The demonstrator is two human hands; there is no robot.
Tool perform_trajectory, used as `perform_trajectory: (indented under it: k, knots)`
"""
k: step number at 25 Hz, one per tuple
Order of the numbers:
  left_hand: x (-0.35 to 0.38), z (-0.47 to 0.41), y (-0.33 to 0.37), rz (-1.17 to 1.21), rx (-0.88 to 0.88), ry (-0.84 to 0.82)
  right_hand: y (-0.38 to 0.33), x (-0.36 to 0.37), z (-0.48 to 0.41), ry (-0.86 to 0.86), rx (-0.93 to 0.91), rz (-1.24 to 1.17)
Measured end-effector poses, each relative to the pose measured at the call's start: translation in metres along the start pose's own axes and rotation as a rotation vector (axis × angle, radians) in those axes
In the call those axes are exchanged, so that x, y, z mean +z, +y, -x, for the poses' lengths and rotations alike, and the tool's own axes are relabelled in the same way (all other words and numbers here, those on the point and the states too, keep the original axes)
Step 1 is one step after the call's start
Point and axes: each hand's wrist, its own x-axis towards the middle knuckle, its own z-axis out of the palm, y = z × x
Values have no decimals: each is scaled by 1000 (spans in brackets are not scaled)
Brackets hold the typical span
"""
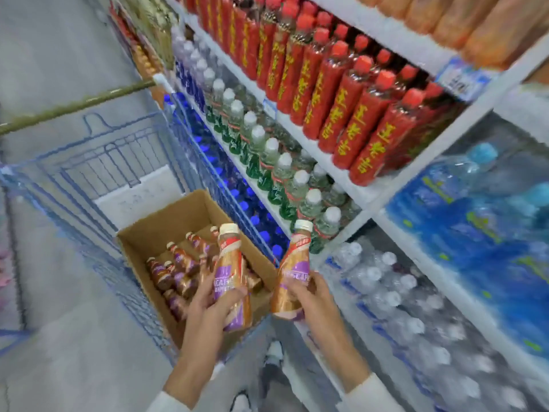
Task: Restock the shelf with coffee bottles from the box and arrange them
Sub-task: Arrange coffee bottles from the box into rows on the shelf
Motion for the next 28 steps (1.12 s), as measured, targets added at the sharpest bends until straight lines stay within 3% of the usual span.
perform_trajectory:
  k: [5, 11, 21, 28]
  knots:
    - [102, 54, 24, -105, 95, -370, -21, -104, 81, 265, -204, -120]
    - [231, 139, 7, -193, 127, -702, -18, -234, 181, 503, -378, -230]
    - [406, 290, -52, -165, 194, -959, -18, -433, 326, 705, -566, -278]
    - [543, 342, -55, -302, 419, -1152, -66, -541, 344, 900, -673, -292]
